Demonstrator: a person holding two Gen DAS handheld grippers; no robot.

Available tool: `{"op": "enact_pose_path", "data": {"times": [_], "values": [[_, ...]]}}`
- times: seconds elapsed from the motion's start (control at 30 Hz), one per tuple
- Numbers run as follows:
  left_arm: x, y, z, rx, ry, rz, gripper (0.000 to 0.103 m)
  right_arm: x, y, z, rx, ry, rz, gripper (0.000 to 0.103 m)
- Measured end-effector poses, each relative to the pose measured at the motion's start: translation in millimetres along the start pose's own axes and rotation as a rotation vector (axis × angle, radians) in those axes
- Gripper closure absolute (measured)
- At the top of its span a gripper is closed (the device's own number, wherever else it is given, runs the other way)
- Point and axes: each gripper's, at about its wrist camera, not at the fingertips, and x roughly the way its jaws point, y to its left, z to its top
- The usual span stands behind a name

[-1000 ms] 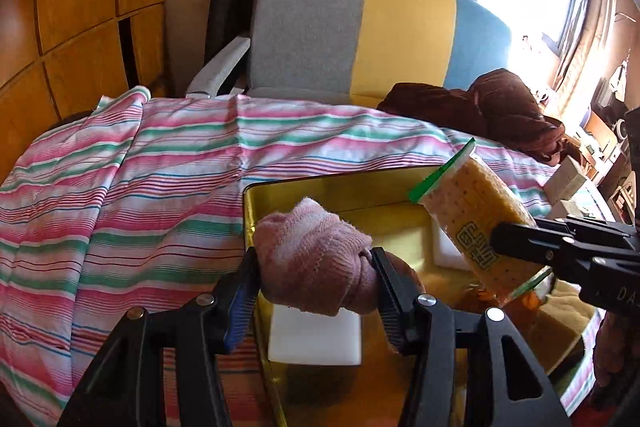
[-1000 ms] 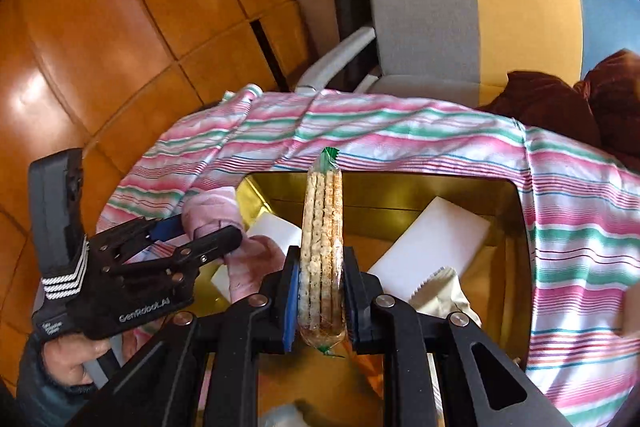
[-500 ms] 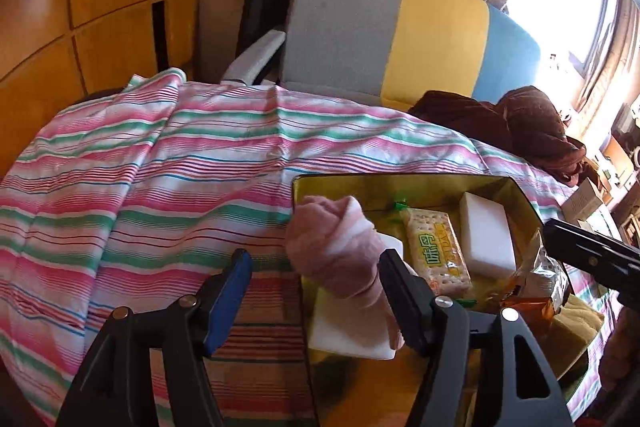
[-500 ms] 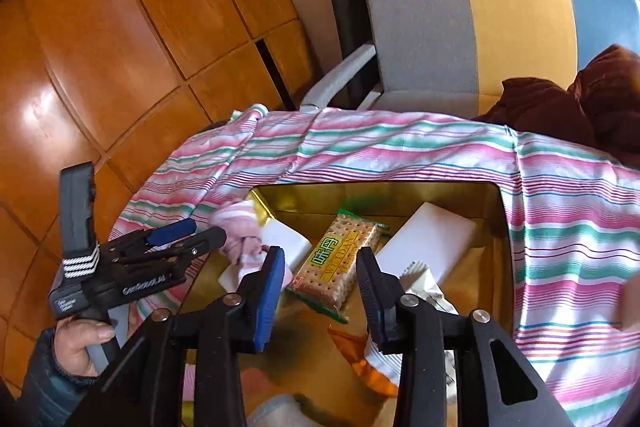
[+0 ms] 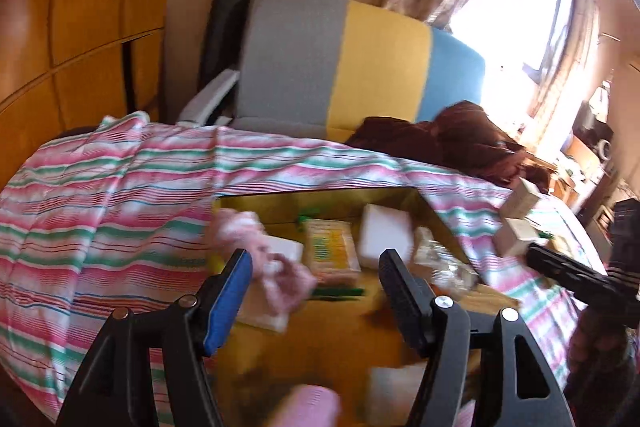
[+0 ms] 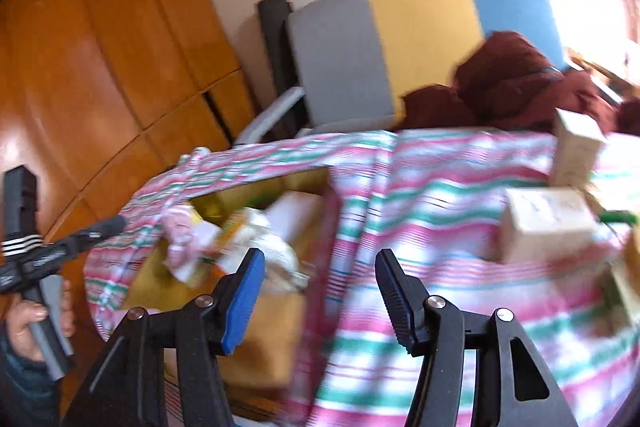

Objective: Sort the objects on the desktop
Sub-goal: 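Open both tools to drop the glove and snack bag into the tray, then move both open tools back toward the pile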

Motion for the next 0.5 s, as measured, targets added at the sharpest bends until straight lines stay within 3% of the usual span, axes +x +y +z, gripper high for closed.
{"op": "enact_pose_path", "data": {"times": [0.3,0.5], "values": [[24,-130,-13,0.139,0.103,-0.232,0.035,-52,-138,-48,0.234,-0.030,-0.280,0.044],[64,-210,-26,0.226,0.201,-0.293,0.035,-87,-201,-70,0.325,-0.084,-0.407,0.041]]}}
